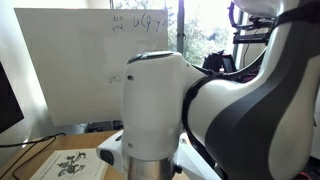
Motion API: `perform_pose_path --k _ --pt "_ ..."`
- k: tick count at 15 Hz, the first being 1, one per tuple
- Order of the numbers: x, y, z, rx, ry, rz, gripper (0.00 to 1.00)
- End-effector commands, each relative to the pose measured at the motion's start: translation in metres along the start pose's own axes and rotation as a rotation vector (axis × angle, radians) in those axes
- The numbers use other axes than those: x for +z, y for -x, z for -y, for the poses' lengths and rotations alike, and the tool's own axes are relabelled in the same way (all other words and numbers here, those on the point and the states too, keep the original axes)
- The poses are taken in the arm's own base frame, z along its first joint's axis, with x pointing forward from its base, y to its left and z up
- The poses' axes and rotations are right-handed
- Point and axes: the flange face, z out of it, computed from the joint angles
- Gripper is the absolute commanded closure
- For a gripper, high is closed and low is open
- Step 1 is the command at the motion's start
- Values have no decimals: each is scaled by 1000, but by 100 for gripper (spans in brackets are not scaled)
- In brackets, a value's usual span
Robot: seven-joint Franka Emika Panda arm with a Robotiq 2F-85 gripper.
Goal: Remove the marker from the mug and put it on the table
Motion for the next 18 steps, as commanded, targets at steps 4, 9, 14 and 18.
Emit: perform_pose_path --k 4,9,14,18 --pt "-21 8 5 -17 44 -26 96" --pt "-76 15 19 -25 80 -58 96" --pt "-139 26 5 31 189 -141 96" --pt "-158 11 -5 169 82 -198 96"
